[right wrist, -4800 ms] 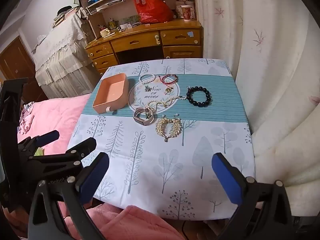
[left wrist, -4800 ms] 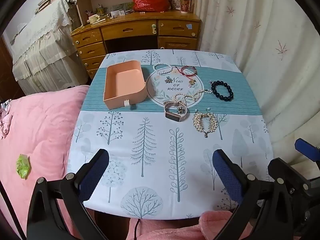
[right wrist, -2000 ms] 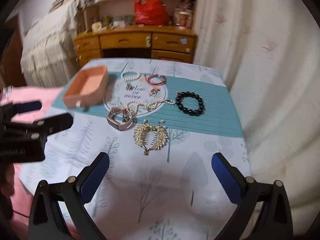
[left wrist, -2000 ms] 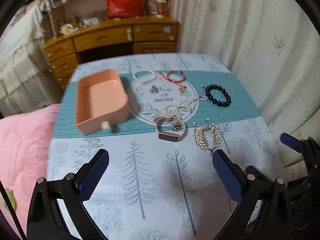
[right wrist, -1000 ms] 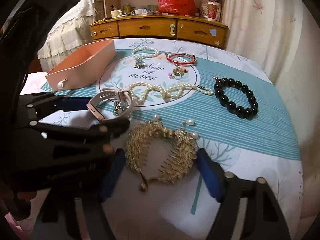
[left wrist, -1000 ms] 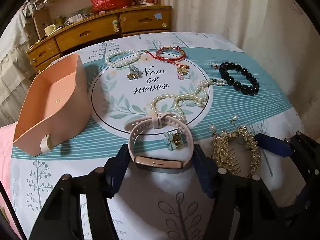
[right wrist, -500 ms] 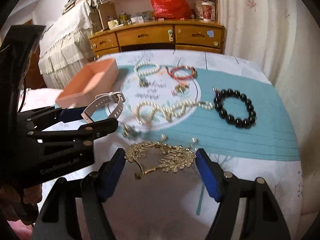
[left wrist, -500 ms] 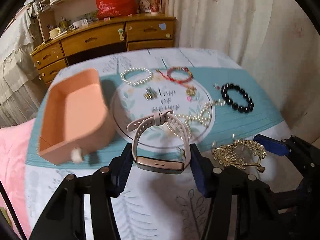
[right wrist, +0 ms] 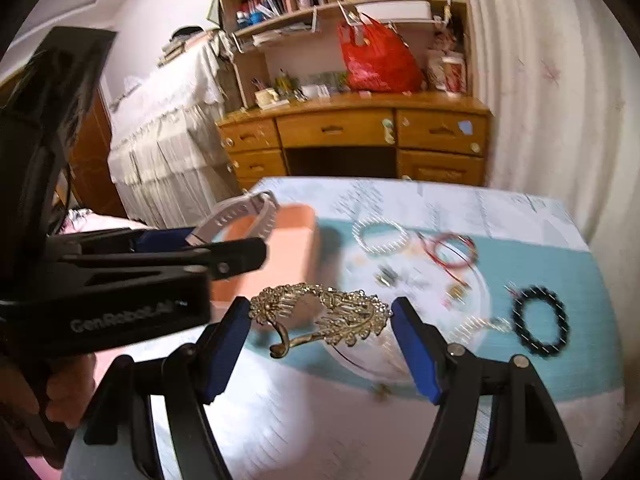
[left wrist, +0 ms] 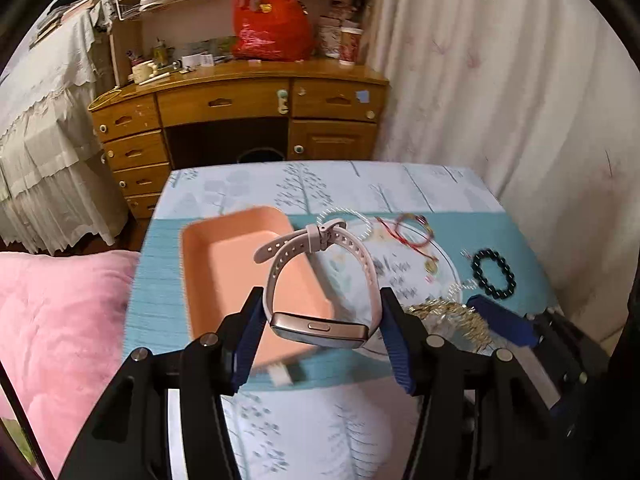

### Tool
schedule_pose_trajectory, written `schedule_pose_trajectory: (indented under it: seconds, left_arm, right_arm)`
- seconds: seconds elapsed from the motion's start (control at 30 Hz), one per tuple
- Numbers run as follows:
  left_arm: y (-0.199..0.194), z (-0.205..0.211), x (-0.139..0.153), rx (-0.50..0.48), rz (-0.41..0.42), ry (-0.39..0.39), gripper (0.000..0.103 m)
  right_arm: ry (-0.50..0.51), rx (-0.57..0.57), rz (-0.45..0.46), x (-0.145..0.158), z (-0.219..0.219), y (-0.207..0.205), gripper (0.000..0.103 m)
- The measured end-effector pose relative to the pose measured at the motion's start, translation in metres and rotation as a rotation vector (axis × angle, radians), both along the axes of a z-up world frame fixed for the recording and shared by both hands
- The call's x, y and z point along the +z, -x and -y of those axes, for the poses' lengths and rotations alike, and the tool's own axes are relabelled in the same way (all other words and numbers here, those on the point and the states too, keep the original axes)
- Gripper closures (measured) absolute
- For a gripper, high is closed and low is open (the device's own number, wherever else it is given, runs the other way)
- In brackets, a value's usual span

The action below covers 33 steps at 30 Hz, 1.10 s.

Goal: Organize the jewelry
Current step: 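Carry the watch with the left gripper while the right carries the necklace into the pink box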

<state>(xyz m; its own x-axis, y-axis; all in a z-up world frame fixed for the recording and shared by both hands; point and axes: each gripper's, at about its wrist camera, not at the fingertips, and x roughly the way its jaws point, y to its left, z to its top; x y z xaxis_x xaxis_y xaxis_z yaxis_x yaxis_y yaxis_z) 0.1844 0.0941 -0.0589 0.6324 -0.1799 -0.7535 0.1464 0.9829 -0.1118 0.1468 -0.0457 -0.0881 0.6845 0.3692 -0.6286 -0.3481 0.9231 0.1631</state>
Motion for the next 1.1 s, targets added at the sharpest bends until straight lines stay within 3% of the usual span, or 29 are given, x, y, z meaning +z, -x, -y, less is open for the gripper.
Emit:
schedule_pose_trajectory:
  seconds: [0.17, 0.47, 0.6, 0.67, 0.8, 1.1]
  left_arm:
    - [-0.023, -0.031, 0.005, 0.057, 0.049, 0.006, 0.048]
    - [-0.064, -0.067, -0.018, 0.128, 0.042, 0.027, 0.047]
    - [-0.075, -0.077, -0.033, 0.142, -0.009, 0.060, 0.016]
    - [-0.075, -0.080, -0.036, 0.138, -0.006, 0.069, 0.015]
    - [-0.075, -0.079, -0.039, 0.131, -0.009, 0.033, 0.015]
    - [-0.064, -0.063, -0.050, 0.059, -0.051, 0.033, 0.015]
  right_arm:
    - [-0.029, 0.024, 0.036, 0.002, -0.037, -0.015, 0.030]
    - [-0.049, -0.010, 0.043, -0.020, -0.080, -0.051, 0.030]
    - [-0.036, -0.035, 0.041, -0.030, -0.088, -0.057, 0.030]
    - [-0.005, -0.035, 0.001, -0.039, -0.092, -0.062, 0.030]
    - [-0.042, -0.021, -0.028, -0.043, -0.083, -0.062, 0.029]
    - [-0.047, -0.076, -0.089, -0.048, -0.059, -0.050, 0.024]
